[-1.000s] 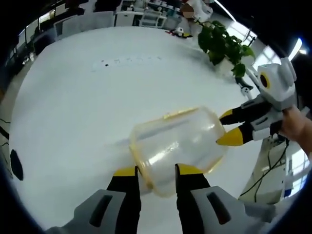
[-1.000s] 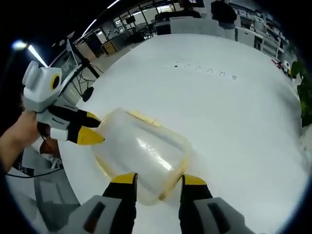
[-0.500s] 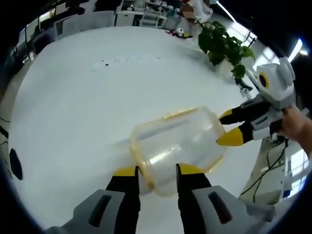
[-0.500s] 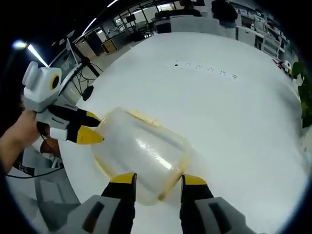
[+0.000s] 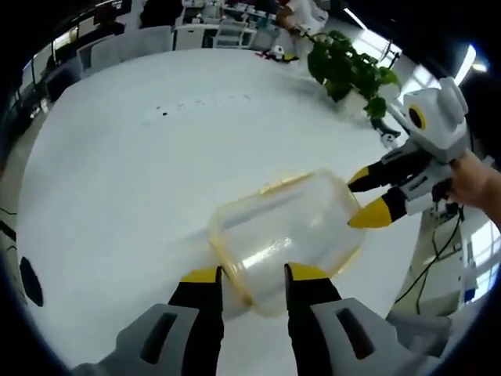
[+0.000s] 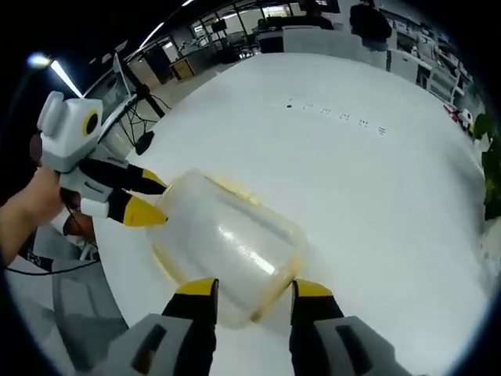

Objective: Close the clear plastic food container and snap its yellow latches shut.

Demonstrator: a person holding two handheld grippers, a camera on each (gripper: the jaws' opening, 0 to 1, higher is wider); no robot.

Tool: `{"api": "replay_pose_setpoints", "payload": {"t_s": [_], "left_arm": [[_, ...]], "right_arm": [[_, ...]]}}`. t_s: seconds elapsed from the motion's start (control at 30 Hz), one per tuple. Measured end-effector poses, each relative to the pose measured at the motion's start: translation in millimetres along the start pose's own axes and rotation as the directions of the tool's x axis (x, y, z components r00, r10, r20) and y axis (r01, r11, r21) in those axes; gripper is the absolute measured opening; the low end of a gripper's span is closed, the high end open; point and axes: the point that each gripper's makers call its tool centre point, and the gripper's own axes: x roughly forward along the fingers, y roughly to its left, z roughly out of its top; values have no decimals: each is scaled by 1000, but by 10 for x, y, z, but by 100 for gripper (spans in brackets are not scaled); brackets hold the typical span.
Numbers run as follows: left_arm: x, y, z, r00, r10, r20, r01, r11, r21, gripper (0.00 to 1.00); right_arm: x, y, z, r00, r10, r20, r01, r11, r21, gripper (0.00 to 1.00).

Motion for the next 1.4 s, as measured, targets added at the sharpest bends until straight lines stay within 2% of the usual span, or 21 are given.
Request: {"api": "replay_pose_setpoints", "payload": {"t_s": [0.2,0.3,0.37,0.53,0.7,0.83,0.87,0.93,1.07,1.33,1.4], "left_arm": [[-27,19,4,1000,3,-8,-3,999,46,25],[-57,8,5,1000,10,-12,-8,994,107,24],[-74,-4,17,1000,9,-9,-8,993,118,24],[-107,-35,55,1000,6,-6,-5,977,211,24],[-141,-40,77,1000,10,-14,-6,965,261,26],[-147,-63,51,1000,-11,-27,19,960,281,26],[-147,-75,44,999,-18,-31,26,956,292,26],[-157,-94,14,999,-18,-48,33,936,349,28],[-177,-104,10,998,-19,-55,38,930,366,29],[-197,-125,-27,994,-25,-106,69,898,435,30],[-196,-125,-23,993,-26,-112,73,896,437,30]], "right_arm": [[-49,21,6,1000,4,1,-4,999,-49,33],[-71,23,21,1000,5,4,-5,998,-58,33],[-78,31,12,1000,5,-2,-5,997,-72,33],[-111,51,10,1000,0,-12,-1,993,-115,33],[-128,99,10,999,12,-30,-17,988,-156,39],[-170,113,18,999,6,-43,-14,983,-185,36],[-179,116,26,999,4,-44,-13,980,-198,37],[-196,116,34,999,1,-54,-14,972,-233,37],[-218,111,32,998,-11,-68,-9,958,-287,37],[-232,139,14,996,-7,-87,-26,928,-371,38],[-238,146,12,996,-11,-94,-27,917,-399,39]]}}
